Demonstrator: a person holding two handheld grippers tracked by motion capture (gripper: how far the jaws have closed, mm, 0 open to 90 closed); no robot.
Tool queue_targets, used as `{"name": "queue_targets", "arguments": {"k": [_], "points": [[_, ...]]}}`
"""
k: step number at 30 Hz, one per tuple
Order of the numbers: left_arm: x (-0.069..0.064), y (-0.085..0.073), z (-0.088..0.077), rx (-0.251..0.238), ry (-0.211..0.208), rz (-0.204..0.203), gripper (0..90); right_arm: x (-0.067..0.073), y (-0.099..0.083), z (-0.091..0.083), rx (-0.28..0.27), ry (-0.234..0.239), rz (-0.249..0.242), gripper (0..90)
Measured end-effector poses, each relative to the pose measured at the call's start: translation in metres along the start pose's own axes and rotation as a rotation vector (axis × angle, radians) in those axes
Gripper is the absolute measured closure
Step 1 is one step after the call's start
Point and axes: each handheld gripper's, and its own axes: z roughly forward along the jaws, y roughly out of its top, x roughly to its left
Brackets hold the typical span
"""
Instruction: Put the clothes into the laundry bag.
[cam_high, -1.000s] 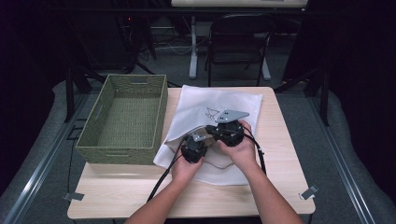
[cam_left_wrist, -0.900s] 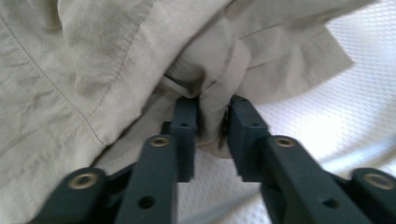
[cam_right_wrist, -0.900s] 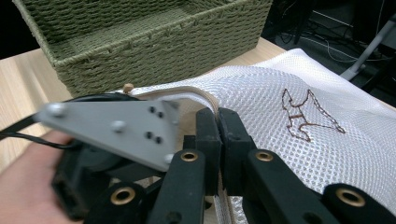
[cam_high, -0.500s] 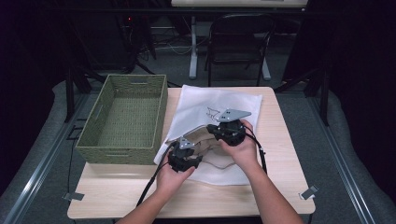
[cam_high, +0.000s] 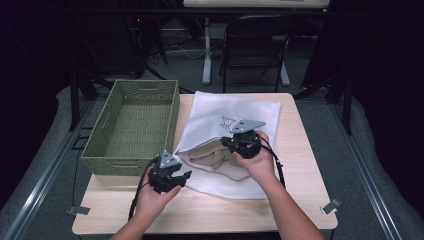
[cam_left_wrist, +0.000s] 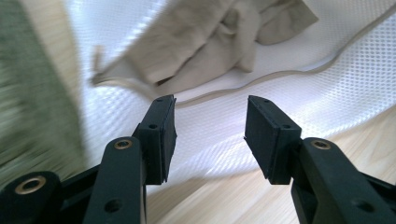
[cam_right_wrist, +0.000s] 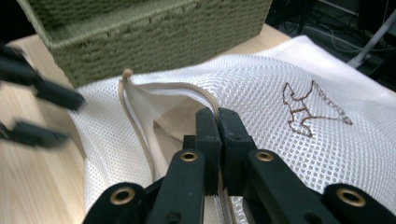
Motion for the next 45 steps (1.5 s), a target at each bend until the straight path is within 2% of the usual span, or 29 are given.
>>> {"name": "queue_targets", "arguments": {"k": [5,10,16,20,25,26,32,39,45], "points": [[0.013,-0.009,-0.018,-0.005,0.034,-0.017,51.9,0.002,-0.006,0.001,0.03,-0.009,-0.005,88.1],[0.02,-0.016,-0.024,-0.009,0.064,-0.029,51.6,0.007,-0.014,0.004,0.069,-0.016,-0.024,88.1],[0.023,-0.027,-0.022,-0.006,0.061,-0.053,50.1,0.014,-0.027,0.006,0.099,-0.004,-0.038,88.1],[0.026,-0.034,-0.018,0.013,0.06,-0.069,49.2,0.015,-0.036,0.004,0.105,0.001,-0.026,88.1],[0.027,-0.037,-0.017,0.019,0.057,-0.083,48.9,0.016,-0.042,0.0,0.115,0.004,-0.03,88.0],[0.027,-0.038,-0.017,0.019,0.053,-0.086,48.8,0.017,-0.043,-0.001,0.117,0.006,-0.041,88.1],[0.024,-0.04,-0.013,0.028,0.03,-0.091,48.7,0.017,-0.049,-0.008,0.126,0.005,-0.035,88.0],[0.022,-0.041,0.002,0.04,-0.05,-0.159,48.8,0.014,-0.059,-0.015,0.129,0.002,-0.03,87.8],[0.023,-0.04,0.013,0.063,-0.086,-0.168,49.0,0.013,-0.065,-0.016,0.129,-0.003,-0.013,87.6]]}}
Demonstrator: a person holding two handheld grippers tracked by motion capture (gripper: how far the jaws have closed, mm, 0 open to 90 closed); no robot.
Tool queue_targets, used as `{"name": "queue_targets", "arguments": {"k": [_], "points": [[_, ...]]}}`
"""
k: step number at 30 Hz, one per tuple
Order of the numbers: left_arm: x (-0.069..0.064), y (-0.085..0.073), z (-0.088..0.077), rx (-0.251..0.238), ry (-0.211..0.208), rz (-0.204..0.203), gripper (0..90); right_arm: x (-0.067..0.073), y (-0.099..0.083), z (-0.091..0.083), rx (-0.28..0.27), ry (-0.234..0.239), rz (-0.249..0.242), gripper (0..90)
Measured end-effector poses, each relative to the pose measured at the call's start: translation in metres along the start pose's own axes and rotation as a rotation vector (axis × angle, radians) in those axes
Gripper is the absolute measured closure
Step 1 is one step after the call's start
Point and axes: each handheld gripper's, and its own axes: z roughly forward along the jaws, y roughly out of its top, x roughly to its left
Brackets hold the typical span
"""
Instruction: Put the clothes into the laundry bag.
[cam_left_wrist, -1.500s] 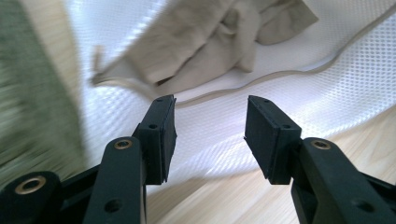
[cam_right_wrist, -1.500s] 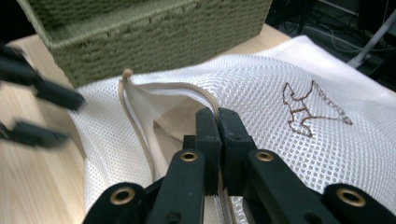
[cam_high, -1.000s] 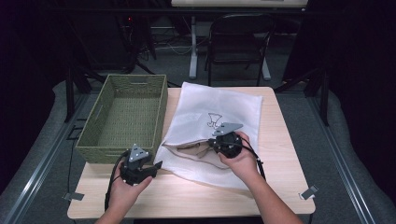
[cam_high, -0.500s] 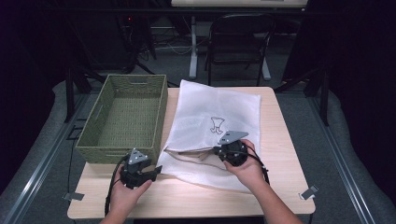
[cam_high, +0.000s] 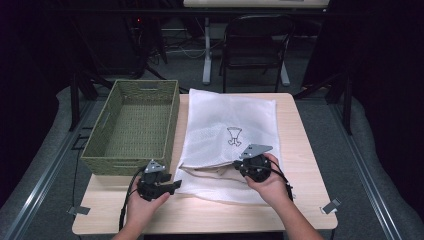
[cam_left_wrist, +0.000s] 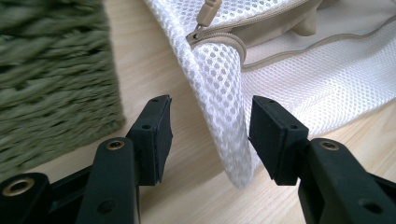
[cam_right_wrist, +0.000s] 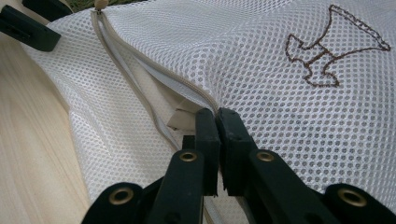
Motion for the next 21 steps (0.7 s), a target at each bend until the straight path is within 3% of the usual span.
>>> {"name": "queue_targets", "arguments": {"k": [6,7,14,18,21], "points": [[-0.003,0.004,0.014,0.02,-0.016,0.016,49.5,0.005,-0.004,0.002,0.0,-0.013,-0.007,87.2],[-0.003,0.005,0.018,0.027,-0.016,0.033,49.7,0.005,-0.004,0.002,0.004,-0.013,-0.007,86.9],[-0.006,0.006,0.026,0.03,-0.004,0.049,57.5,0.007,-0.006,0.0,-0.002,-0.023,0.001,83.7],[-0.005,0.007,0.029,0.04,-0.017,0.03,63.8,0.009,-0.006,-0.002,-0.011,-0.023,0.005,76.5],[-0.004,0.007,0.033,0.036,-0.036,0.015,67.7,0.005,-0.009,-0.013,-0.036,-0.056,0.037,60.0]]}}
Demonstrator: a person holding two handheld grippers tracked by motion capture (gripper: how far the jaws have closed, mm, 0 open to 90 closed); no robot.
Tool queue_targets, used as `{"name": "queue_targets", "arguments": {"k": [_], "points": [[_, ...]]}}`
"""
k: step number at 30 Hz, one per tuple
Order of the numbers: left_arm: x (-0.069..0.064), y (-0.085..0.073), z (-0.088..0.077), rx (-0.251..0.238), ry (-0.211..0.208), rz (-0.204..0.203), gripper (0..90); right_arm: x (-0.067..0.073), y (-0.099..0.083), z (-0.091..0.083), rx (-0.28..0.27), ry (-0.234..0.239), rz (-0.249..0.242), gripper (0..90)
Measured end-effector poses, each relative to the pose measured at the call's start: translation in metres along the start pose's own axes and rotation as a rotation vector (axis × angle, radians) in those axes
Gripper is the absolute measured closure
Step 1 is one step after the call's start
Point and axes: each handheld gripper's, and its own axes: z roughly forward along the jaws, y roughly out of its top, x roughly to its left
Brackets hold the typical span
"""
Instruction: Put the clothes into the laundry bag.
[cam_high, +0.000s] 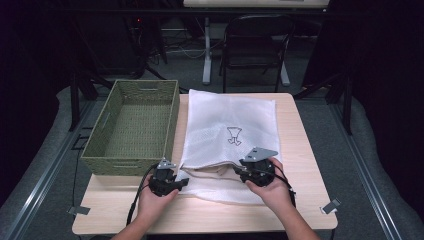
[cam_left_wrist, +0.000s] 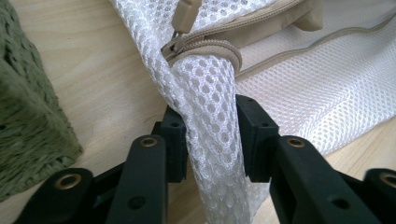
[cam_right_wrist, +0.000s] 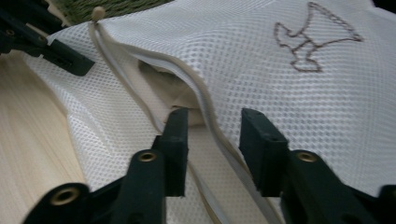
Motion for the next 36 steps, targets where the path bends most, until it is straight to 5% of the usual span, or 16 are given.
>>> {"name": "queue_targets", "arguments": {"k": [7,9,21,28,36], "points": [[-0.001,0.0,0.001,0.006,0.005,0.005,68.4,-0.018,-0.018,-0.027,0.001,-0.086,0.091,46.2],[-0.001,0.0,0.001,0.002,0.011,0.007,67.4,-0.029,-0.035,-0.039,-0.012,-0.104,0.185,43.1],[0.001,-0.002,0.004,0.016,0.02,0.018,65.9,-0.053,-0.088,-0.063,0.031,-0.222,0.305,40.4],[0.002,-0.002,0.006,0.023,0.021,0.017,65.8,-0.065,-0.111,-0.053,0.096,-0.182,0.397,40.0],[0.003,-0.003,0.006,0.017,0.018,0.019,65.9,-0.064,-0.119,-0.045,0.135,-0.145,0.437,40.1]]}}
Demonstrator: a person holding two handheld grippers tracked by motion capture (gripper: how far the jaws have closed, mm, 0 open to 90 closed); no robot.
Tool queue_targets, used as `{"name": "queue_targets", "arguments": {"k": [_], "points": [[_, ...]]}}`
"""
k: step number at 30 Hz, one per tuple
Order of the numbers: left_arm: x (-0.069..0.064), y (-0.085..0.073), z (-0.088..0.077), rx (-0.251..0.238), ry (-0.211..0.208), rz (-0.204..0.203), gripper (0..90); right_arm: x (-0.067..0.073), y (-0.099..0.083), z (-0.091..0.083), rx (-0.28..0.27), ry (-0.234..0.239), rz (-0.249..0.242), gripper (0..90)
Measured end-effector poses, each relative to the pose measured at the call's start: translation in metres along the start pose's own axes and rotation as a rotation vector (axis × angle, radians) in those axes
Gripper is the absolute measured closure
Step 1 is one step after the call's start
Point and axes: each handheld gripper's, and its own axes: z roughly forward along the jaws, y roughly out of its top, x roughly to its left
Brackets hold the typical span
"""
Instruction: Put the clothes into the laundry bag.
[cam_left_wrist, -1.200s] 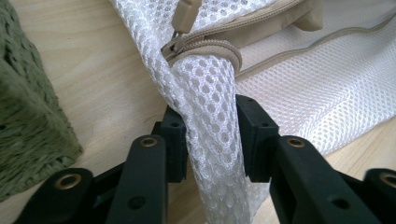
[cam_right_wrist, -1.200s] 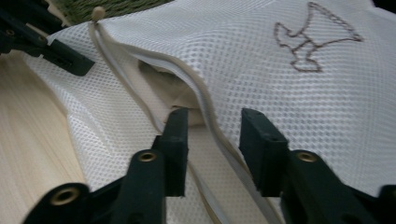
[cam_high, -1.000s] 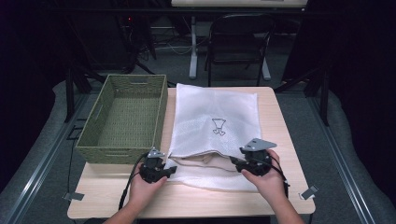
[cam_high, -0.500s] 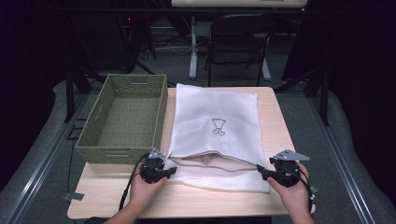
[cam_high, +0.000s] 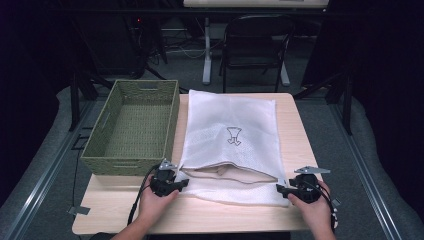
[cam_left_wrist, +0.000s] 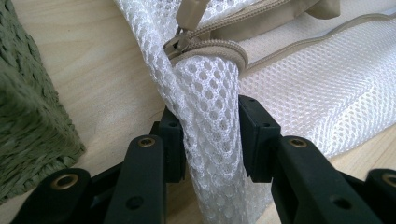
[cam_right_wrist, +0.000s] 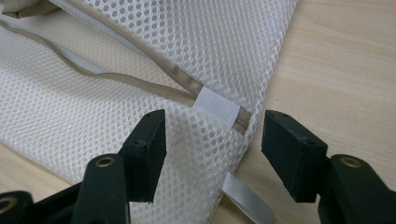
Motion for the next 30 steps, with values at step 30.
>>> {"name": "queue_targets", "arguments": {"k": [30], "points": [[-0.002,-0.001,0.001,-0.016,0.02,-0.008,67.0,0.016,-0.01,0.009,0.051,-0.071,-0.086,49.1]]}}
